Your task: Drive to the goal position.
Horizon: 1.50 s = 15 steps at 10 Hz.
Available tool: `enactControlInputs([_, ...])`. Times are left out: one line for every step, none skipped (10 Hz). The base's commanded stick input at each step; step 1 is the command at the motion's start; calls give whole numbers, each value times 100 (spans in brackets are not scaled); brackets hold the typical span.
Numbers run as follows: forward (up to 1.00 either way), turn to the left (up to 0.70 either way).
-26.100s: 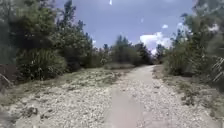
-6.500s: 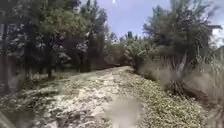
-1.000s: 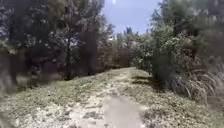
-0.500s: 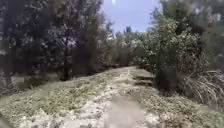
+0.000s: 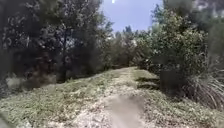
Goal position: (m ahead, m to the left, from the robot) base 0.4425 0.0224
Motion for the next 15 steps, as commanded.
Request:
enactControlInputs([50, 1])
enactControlInputs([50, 1])
enactControlInputs([50, 1])
enactControlInputs([50, 1])
enactControlInputs([50, 1])
enactControlInputs([50, 1])
enactControlInputs([50, 1])
enactControlInputs([50, 1])
enactControlInputs([50, 1])
enactControlInputs([50, 1])
enactControlInputs([50, 1])
enactControlInputs([50, 1])
enactControlInputs([50, 1])
enactControlInputs([50, 1])
enactControlInputs([50, 1])
